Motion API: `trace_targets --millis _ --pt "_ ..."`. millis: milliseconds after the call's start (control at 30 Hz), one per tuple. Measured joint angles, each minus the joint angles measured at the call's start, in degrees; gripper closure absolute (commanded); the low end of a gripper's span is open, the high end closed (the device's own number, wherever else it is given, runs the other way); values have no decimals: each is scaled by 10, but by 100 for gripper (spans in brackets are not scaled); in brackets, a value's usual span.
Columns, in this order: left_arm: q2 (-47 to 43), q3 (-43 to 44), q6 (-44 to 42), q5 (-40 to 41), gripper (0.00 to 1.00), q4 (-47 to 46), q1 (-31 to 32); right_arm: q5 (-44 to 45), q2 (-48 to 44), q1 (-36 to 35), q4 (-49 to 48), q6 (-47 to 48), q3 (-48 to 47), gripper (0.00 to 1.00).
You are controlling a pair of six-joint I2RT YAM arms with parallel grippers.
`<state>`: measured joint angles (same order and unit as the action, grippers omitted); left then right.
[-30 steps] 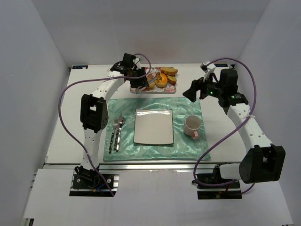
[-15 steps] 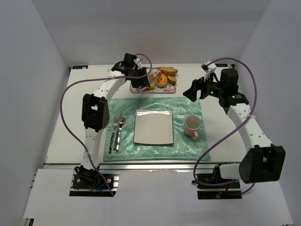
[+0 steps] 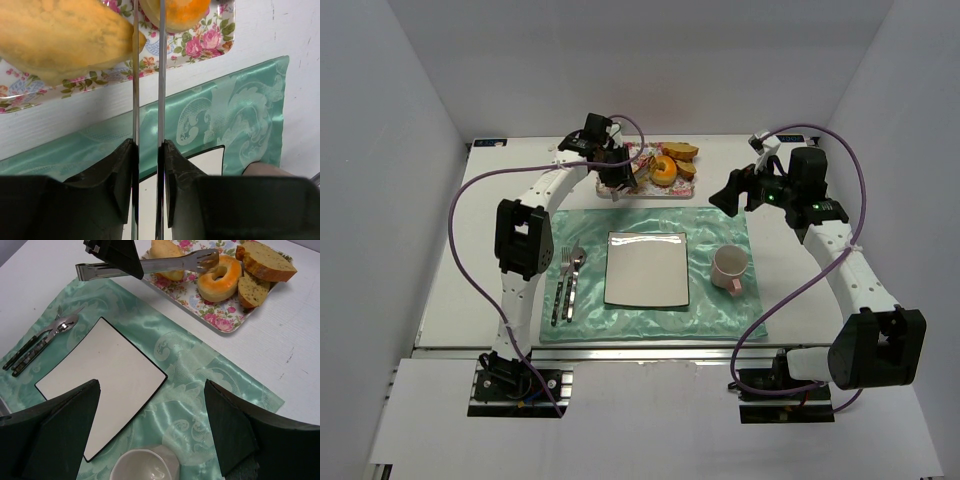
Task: Place the bread
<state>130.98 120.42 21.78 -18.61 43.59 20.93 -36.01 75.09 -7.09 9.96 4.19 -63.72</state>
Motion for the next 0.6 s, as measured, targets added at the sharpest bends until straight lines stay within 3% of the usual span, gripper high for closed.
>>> trace_targets --millis 300,600 --pt "-34 -23 10 -3 91 -46 2 -2 -5 0 -1 -4 6 11" --pt "-256 -230 -2 -49 94 -103 3 -2 -9 0 0 -4 6 11"
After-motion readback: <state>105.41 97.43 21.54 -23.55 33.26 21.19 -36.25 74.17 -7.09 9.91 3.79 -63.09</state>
